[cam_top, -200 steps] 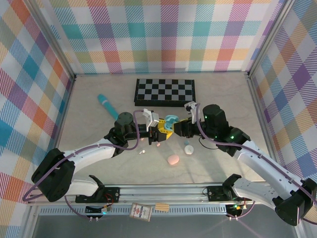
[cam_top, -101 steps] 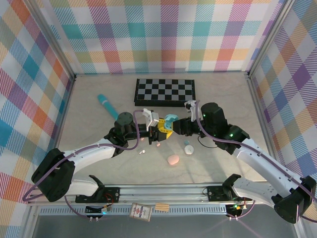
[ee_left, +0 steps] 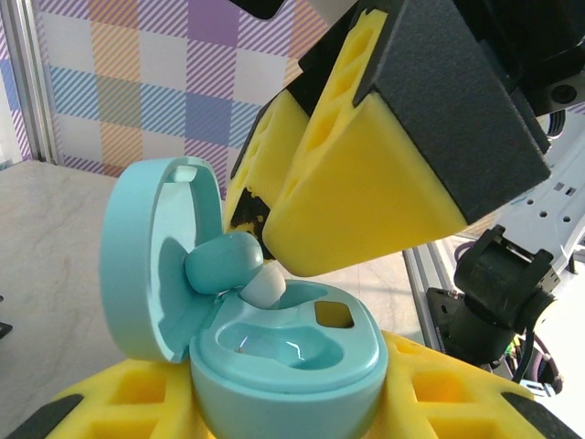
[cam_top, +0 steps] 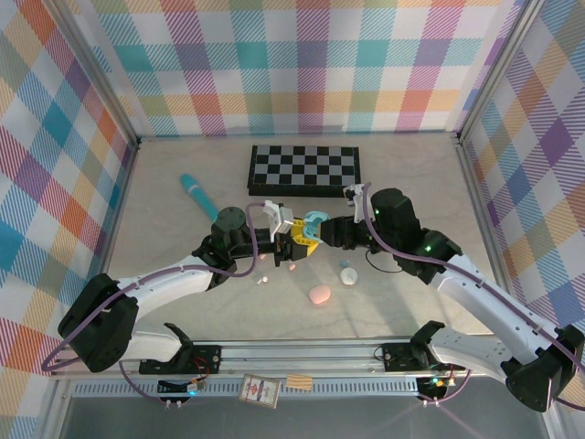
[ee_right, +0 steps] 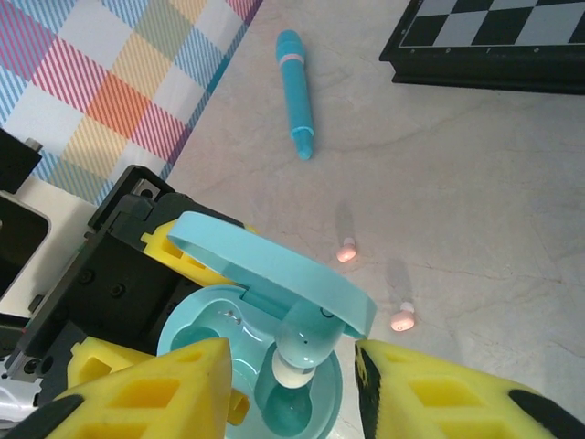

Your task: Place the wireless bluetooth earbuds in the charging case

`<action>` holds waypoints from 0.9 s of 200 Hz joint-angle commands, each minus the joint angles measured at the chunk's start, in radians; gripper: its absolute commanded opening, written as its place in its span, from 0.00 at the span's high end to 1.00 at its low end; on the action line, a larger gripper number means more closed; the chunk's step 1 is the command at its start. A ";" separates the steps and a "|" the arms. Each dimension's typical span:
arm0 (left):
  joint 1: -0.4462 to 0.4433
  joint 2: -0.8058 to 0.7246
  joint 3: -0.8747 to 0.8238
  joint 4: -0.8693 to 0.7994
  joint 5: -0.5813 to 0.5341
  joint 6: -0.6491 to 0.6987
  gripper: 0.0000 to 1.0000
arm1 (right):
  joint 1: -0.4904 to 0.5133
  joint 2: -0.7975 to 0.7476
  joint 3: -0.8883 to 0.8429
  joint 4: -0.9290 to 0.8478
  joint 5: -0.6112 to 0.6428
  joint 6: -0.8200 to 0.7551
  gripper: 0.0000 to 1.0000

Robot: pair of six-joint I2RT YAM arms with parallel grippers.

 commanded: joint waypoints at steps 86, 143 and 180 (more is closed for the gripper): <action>-0.011 -0.011 0.005 0.064 0.055 0.029 0.72 | -0.004 0.004 0.039 0.001 0.028 0.060 0.63; 0.012 0.019 -0.017 0.061 -0.082 0.048 0.72 | -0.005 -0.103 -0.015 -0.040 0.064 -0.033 0.42; 0.048 0.022 -0.038 0.071 -0.165 0.048 0.72 | -0.005 -0.176 -0.101 0.048 -0.034 -0.104 0.31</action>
